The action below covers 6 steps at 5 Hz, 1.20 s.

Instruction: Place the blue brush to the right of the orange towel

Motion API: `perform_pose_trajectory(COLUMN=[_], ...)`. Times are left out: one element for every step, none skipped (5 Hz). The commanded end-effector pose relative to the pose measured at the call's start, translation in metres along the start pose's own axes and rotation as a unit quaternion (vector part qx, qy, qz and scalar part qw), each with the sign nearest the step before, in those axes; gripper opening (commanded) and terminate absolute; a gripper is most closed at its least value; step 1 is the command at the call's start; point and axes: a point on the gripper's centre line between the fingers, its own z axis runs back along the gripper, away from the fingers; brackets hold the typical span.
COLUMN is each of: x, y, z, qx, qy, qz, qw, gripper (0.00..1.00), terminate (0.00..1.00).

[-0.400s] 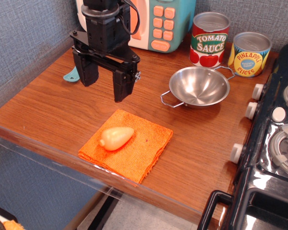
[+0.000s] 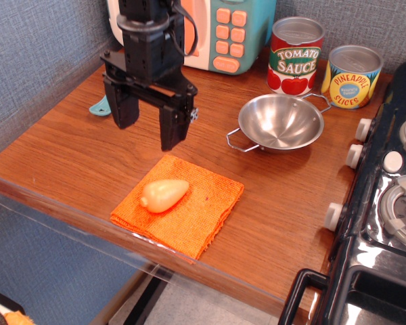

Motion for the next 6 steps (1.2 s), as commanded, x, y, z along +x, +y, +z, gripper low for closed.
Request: perform_pose_trajectory(x=[0.041, 0.063, 0.077, 0.090, 0.098, 0.103], y=[0.065, 0.105, 0.136, 0.156, 0.171, 0.184], z=[0.004, -0.008, -0.023, -0.037, -0.045, -0.051], qx=[0.021, 0.035, 0.040, 0.052, 0.063, 0.072], qy=[-0.018, -0.009, 0.000, 0.012, 0.023, 0.024], qz=[0.079, 0.125, 0.177, 0.206, 0.220, 0.233], qw=[0.9965, 0.9915, 0.9834, 0.9770, 0.9733, 0.9696], gripper=[1.00, 1.00, 1.00, 1.00, 1.00, 1.00], terminate=[0.00, 0.00, 0.00, 0.00, 0.00, 0.00])
